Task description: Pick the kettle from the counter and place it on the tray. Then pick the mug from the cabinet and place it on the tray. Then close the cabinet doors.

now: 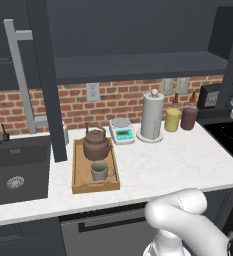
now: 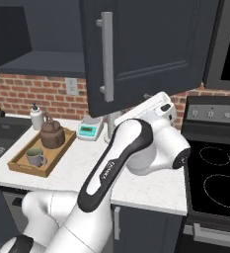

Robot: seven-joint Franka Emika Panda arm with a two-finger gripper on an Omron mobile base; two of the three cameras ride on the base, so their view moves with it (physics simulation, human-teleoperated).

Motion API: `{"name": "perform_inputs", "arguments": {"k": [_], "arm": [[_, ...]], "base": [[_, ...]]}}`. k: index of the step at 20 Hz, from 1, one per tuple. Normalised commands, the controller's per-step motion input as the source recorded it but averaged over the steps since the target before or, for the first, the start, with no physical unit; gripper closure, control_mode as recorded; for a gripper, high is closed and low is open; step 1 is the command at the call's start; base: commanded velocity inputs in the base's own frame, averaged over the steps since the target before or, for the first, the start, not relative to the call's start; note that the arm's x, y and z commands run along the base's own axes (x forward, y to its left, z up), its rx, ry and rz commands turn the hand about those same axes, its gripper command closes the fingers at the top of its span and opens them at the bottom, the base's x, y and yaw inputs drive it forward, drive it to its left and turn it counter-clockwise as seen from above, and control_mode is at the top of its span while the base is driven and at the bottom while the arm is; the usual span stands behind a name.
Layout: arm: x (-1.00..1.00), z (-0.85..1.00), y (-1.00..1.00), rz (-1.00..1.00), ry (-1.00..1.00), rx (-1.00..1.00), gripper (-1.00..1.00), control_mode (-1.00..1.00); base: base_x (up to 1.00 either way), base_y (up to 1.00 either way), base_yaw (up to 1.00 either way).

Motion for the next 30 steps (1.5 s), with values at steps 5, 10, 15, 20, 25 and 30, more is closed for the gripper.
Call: {"name": "perform_inputs", "arguments": {"k": [5,10,15,20,25,30], "arm": [[0.43,0.27,0.63,-0.13,0.11,-0.05,-1.00,-1.00],[0.51,0.25,0.49,-0.09,0.16,-0.11,-1.00,-1.00],[0.61,0.23,0.36,-0.03,0.20,-0.13,-1.00,-1.00],[0.58,0.21,0.24,0.00,0.16,-0.12,-1.00,-1.00],[0.50,0.02,0.22,0.00,0.04,-0.07,-1.00,-1.00],[0.50,-0.02,0.30,0.00,0.00,-0.03,-1.00,-1.00]], "base": [[0.00,0.00,0.00],[0.00,0.00,0.00],[0.00,0.00,0.00],[0.00,0.00,0.00],[0.00,0.00,0.00],[0.00,0.00,0.00]]}}
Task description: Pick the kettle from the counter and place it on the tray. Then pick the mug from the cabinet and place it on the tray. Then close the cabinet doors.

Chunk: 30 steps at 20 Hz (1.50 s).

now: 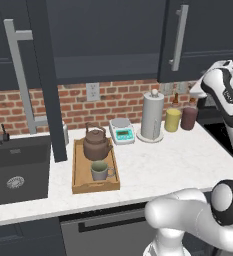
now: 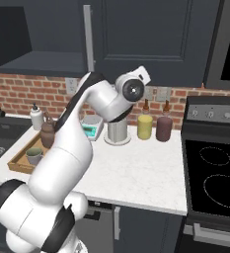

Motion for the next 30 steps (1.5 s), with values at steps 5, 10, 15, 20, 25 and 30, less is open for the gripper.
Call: {"name": "perform_inputs", "arguments": {"k": [5,10,15,20,25,30], "arm": [[0.62,-0.06,0.35,0.00,0.00,-0.02,-1.00,-1.00],[0.74,-0.08,0.30,0.00,0.03,0.00,-1.00,-1.00],[0.65,-0.21,0.26,0.00,0.06,0.00,-1.00,-1.00],[0.26,-0.64,0.34,0.00,0.08,-0.03,-1.00,-1.00],[0.08,-0.79,0.40,0.00,0.11,-0.06,-1.00,-1.00],[-0.06,-0.75,0.35,0.00,0.08,-0.06,-1.00,-1.00]], "base": [[0.00,0.00,0.00],[0.00,0.00,0.00],[0.00,0.00,0.00],[0.00,0.00,0.00],[0.00,0.00,0.00],[0.00,0.00,0.00]]}}
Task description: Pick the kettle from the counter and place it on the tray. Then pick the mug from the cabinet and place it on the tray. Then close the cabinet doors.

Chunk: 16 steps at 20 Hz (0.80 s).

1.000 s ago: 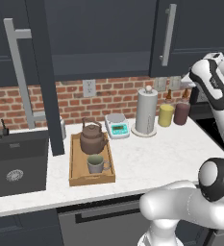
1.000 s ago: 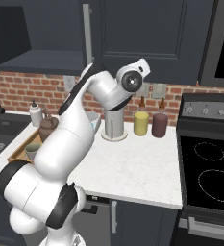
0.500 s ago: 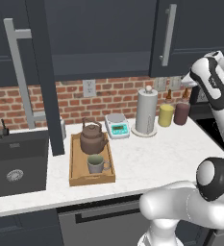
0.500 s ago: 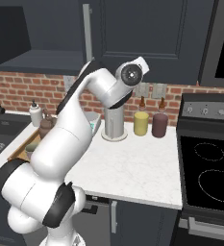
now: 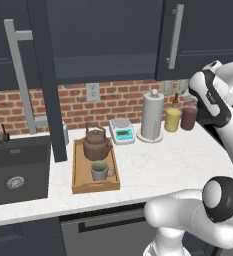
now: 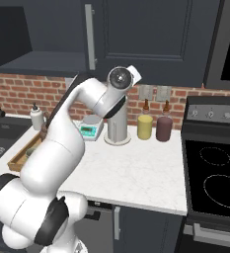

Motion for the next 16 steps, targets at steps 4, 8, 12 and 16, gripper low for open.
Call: {"name": "perform_inputs", "arguments": {"k": [4,8,12,16], "arm": [[-0.54,-0.28,0.09,0.00,0.02,-0.01,-1.00,-1.00],[-0.85,-0.03,0.00,0.00,0.00,0.00,-1.00,-1.00],[-0.95,0.00,-0.03,0.00,0.00,0.00,-1.00,-1.00],[-0.86,-0.05,0.00,0.00,0.00,0.00,-1.00,-1.00]], "base": [[0.00,0.00,0.00],[0.00,0.00,0.00],[0.00,0.00,0.00],[0.00,0.00,0.00]]}}
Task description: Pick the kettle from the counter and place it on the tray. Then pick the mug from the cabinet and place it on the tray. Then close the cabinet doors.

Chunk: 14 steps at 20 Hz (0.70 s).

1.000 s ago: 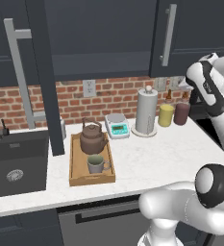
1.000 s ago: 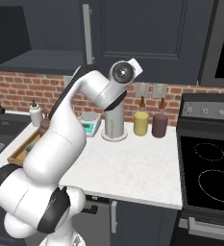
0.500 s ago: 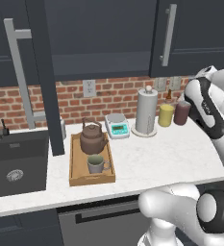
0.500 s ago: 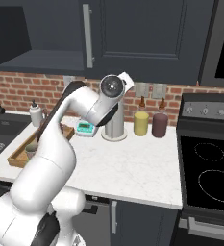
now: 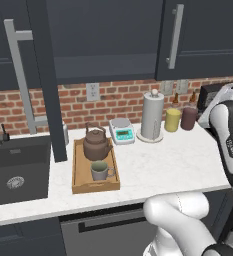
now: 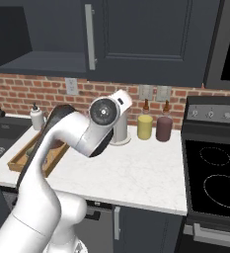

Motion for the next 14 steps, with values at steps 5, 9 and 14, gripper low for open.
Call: {"name": "perform_inputs", "arguments": {"k": [5,9,14], "arm": [[-0.20,-0.16,0.01,0.00,0.00,-0.10,-1.00,-1.00],[-0.23,-0.10,0.12,0.00,0.01,-0.19,-1.00,-1.00],[-0.63,0.00,0.19,-0.06,-0.02,-0.22,-1.00,-1.00]], "base": [[0.00,0.00,0.00],[0.00,0.00,0.00],[0.00,0.00,0.00]]}}
